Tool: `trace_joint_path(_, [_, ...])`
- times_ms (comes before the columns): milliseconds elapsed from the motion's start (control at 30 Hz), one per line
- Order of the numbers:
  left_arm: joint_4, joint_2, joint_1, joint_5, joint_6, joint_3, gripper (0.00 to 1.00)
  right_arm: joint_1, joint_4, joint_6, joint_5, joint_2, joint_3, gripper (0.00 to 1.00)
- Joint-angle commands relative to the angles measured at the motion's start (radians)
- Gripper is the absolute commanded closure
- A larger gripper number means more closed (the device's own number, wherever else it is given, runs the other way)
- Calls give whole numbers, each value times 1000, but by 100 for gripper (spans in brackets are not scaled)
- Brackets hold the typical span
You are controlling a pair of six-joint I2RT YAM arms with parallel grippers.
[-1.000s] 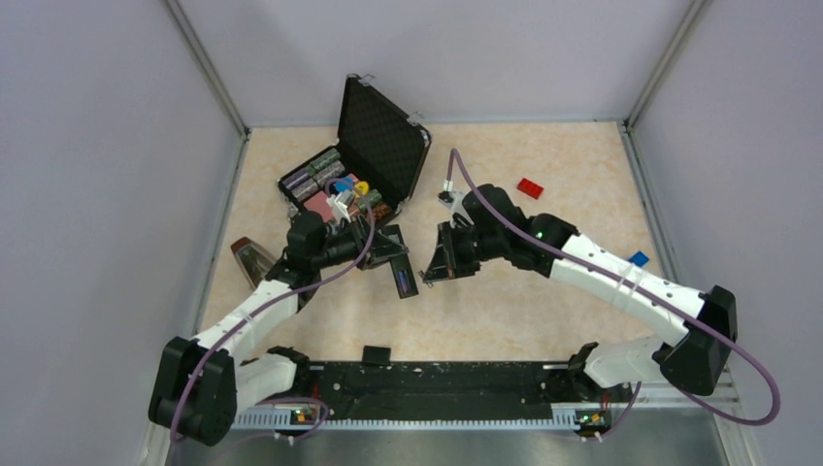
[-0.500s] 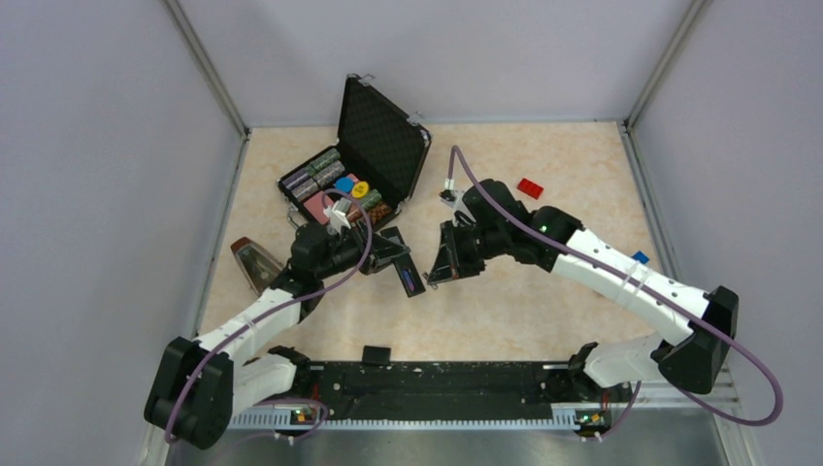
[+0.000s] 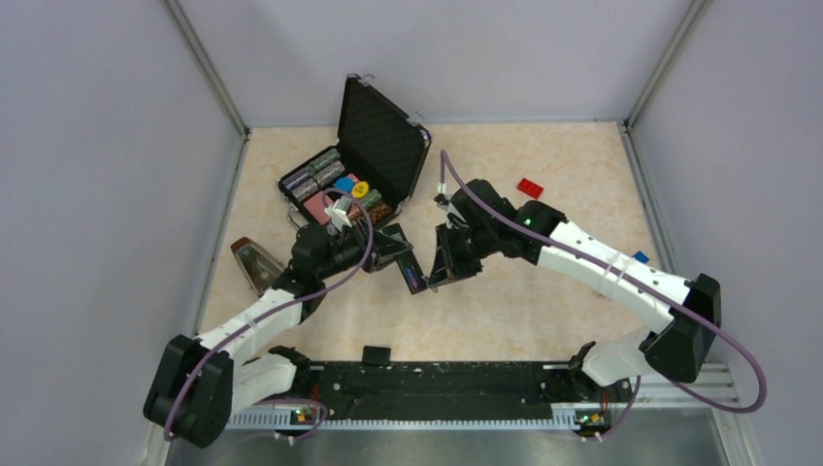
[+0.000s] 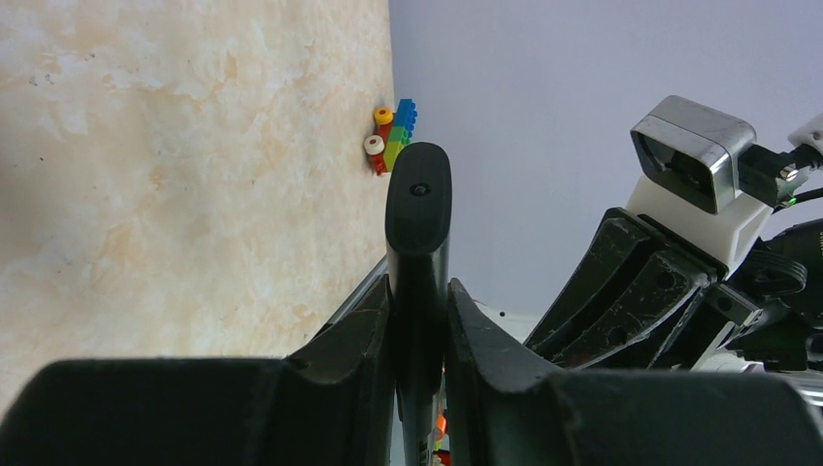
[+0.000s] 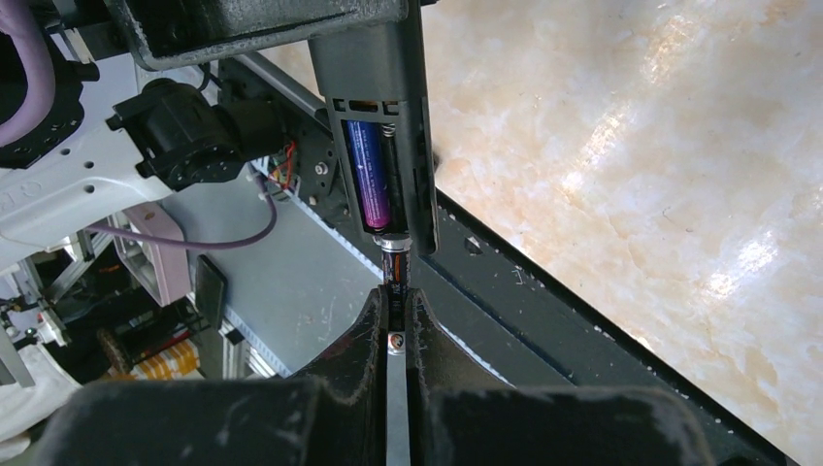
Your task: Load the batteries into the remote control
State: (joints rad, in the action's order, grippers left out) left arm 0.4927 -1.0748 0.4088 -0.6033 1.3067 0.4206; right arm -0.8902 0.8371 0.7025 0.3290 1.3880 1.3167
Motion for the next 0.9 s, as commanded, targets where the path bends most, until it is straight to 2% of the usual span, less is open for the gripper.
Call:
trace_joint_path(0, [72, -7, 8, 9, 2, 3, 100, -8, 0, 11, -14, 8, 44, 100])
trace_joint_path(867, [89, -71, 30, -9, 7, 22, 100, -9, -19, 1, -41, 70, 42, 99])
